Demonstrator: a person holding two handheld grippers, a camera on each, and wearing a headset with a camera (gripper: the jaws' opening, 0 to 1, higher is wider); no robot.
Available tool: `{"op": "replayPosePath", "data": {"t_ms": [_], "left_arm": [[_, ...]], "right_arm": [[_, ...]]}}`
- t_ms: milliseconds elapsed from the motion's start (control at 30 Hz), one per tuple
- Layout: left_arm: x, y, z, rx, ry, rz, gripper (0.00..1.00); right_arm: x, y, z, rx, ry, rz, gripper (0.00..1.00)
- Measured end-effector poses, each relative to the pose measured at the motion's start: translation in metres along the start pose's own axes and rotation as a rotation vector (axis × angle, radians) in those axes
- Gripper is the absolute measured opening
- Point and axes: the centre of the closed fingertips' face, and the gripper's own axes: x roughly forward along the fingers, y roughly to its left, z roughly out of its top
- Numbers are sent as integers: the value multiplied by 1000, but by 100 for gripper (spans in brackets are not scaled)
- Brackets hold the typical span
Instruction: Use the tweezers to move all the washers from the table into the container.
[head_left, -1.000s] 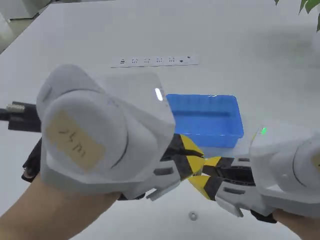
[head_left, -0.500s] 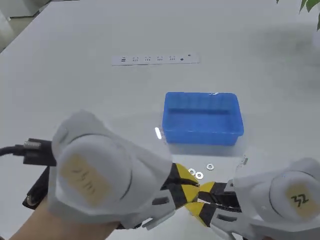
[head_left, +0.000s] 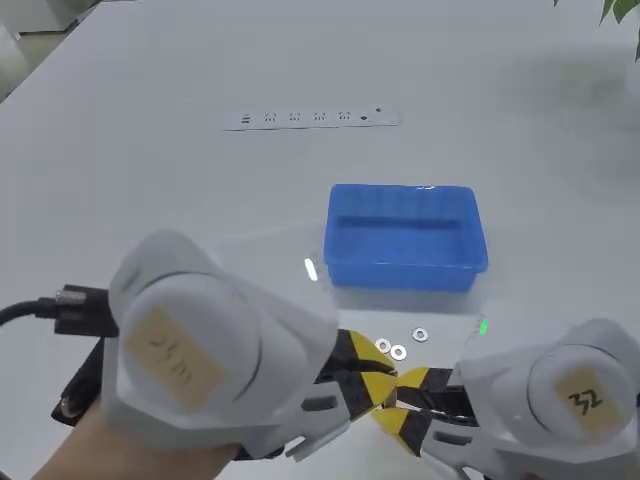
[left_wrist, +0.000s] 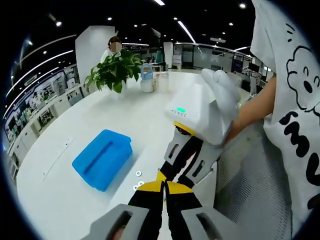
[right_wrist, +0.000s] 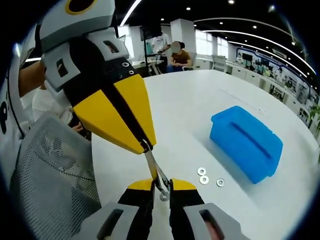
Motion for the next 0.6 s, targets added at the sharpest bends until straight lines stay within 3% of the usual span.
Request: {"op": "replayPosePath", "data": {"t_ms": [333,600], "left_arm": [[2,0,-1,2,8,-2,0],[4,-1,1,6,15,-20,0]], "right_arm": [[0,0,-3,0,6,10,7],[1,-1,-5,-54,21,-6,5]]}}
